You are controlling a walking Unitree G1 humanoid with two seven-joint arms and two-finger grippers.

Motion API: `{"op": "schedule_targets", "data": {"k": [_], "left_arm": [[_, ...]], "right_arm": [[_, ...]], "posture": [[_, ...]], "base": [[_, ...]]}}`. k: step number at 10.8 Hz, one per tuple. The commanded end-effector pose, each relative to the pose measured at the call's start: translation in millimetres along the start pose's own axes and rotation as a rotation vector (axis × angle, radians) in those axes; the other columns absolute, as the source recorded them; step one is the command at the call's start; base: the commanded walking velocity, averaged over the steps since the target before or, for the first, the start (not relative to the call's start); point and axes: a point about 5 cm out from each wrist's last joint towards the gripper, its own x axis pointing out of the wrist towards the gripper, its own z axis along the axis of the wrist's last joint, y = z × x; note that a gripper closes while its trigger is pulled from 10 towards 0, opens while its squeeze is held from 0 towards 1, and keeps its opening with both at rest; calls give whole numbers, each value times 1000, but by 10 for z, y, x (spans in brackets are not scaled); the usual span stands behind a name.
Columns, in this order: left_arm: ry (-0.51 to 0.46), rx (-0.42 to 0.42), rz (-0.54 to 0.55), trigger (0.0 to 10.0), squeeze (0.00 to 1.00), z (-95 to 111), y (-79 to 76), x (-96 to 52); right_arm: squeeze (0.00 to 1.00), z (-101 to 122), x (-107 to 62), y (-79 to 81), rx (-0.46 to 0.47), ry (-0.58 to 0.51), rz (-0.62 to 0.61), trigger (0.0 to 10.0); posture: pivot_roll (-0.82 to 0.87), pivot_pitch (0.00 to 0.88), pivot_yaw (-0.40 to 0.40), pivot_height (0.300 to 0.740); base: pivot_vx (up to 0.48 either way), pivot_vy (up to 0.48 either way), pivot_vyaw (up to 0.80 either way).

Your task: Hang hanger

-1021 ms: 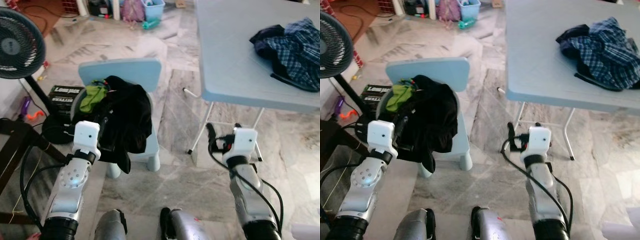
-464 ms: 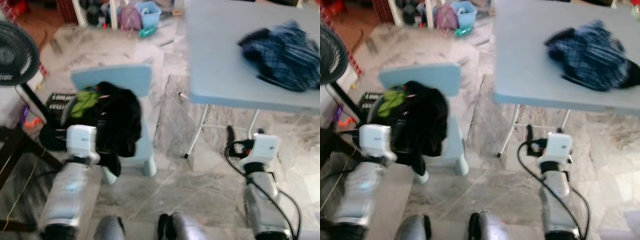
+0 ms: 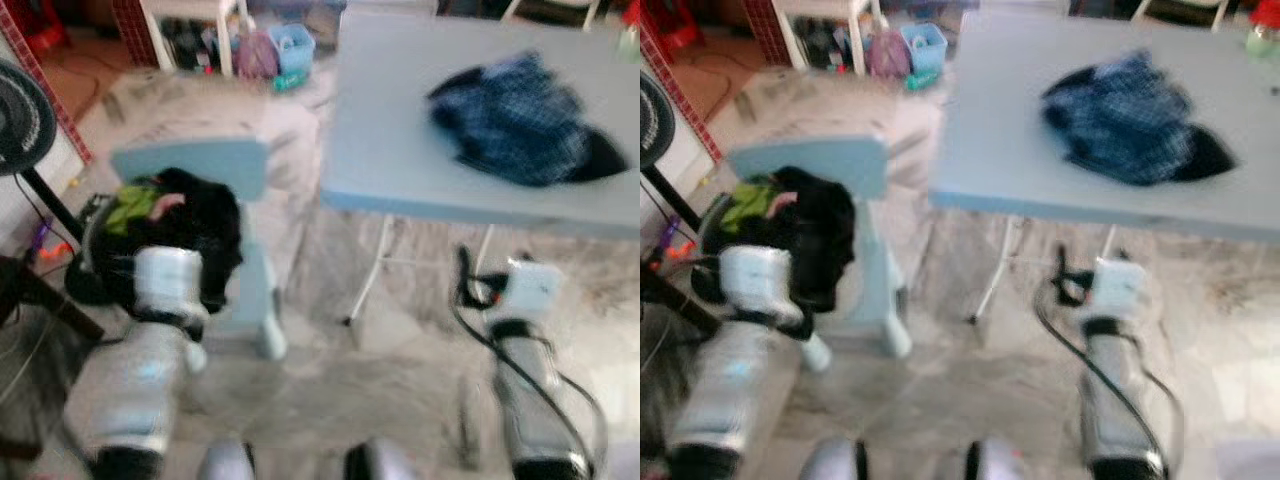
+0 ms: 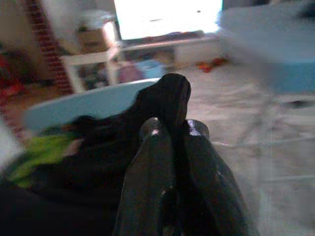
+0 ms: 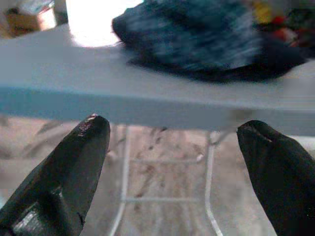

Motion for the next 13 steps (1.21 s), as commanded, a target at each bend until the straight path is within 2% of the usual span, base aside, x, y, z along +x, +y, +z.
{"op": "schedule_targets", "data": {"k": [1,8,10,12,13], "left_arm": [[-2,13,13,10000,0,15,75,-1],[-11,10,-2,10000,0,40,24,64],[26,43,61,10000,0,-14,33,75],[58,10,60,10000,0,-63,39,66],[61,-13,34,10000,0,-71,24,61]], "right_arm": [[0,-6,5,31,4,5,2,10000],[0,-8,52,65,-2,7,19,10000],[0,-23,55,91,-2,12,29,10000],[0,-28,57,100,-5,16,35,10000],[0,-32,61,104,-7,19,40,10000]], "posture": [[-7,81,-20,740],[-13,83,-19,740],[-10,87,-20,740],[-7,92,-24,740],[-7,92,-24,740]], "base": [[0,-458,0],[0,-446,-380],[0,0,0],[0,0,0],[0,450,0]]}}
